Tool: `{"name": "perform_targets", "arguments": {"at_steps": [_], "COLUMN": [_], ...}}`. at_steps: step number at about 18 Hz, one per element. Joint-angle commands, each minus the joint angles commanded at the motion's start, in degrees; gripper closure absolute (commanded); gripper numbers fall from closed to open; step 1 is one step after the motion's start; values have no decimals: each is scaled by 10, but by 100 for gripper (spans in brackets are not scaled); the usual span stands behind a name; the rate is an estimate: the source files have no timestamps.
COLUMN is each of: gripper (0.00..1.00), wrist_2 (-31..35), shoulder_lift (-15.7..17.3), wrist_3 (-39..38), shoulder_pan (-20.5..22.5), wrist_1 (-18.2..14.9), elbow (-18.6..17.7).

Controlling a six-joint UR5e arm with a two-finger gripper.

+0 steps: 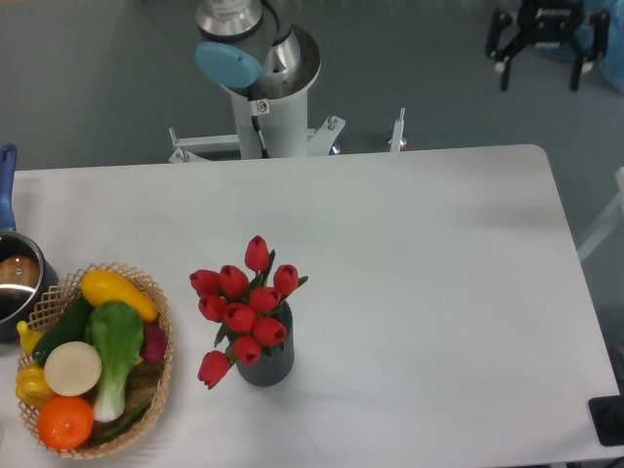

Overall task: Pick up the flowers from the vase
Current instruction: 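Move the open gripper into view toward the red tulips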

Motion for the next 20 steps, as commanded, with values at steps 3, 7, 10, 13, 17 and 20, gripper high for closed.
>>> {"name": "perform_targets", "arguments": {"at_steps": [3,7,10,13,17,20], "gripper": [0,0,0,0,0,0], "wrist_2": [-4,-44,-100,-153,-212,-238], "shoulder_lift": [-10,-19,-22,-19,-35,-36], "wrist_3": [2,-3,-34,-36,-96,-93], "shoulder_pan": [-17,-33,-38,-39,-41,-52], "wrist_1": [2,35,42,51,52,59], "elbow": [-1,-20,-66,-92,-82,-72]}}
